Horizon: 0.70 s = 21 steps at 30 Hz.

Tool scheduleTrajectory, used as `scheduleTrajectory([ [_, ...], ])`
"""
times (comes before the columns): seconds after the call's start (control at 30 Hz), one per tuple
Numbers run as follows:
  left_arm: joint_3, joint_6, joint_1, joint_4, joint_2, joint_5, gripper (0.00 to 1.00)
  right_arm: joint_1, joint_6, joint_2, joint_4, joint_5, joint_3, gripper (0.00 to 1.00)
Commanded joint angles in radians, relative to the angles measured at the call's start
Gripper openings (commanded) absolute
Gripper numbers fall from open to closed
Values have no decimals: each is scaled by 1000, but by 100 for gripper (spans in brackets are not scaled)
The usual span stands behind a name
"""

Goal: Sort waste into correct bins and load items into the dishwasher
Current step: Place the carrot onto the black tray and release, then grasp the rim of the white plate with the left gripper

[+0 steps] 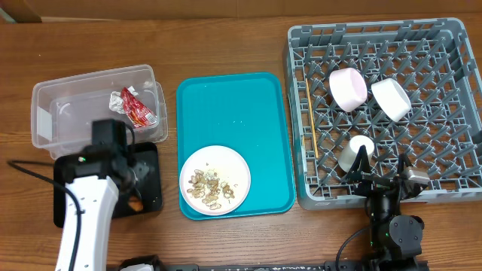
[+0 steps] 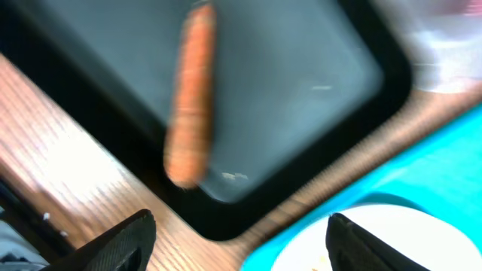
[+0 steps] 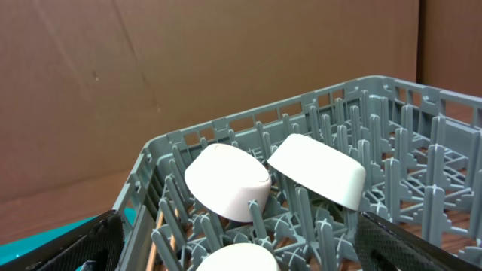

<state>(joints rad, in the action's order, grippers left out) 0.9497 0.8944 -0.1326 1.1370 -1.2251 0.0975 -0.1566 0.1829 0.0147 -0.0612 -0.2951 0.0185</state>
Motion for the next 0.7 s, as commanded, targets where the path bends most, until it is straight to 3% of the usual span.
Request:
scheduleTrajectory([
  [0.0,152,-127,12,29,6,-126,75,7,4,-12,7,-3,-10,100],
  [0.1,211,-251,76,9,6,-159,75,7,4,-11,7,-3,-10,100],
  [0.27,217,-459,303,-36,-16,-108,73,7,4,-11,7,-3,-10,100],
  [0.37,217,-476,459,-53,-66,-83,66,7,4,-12,7,-3,-10,100],
  [0.67,219,-427,845,-177,-385,64,64,7,4,-11,7,-3,-10,100],
])
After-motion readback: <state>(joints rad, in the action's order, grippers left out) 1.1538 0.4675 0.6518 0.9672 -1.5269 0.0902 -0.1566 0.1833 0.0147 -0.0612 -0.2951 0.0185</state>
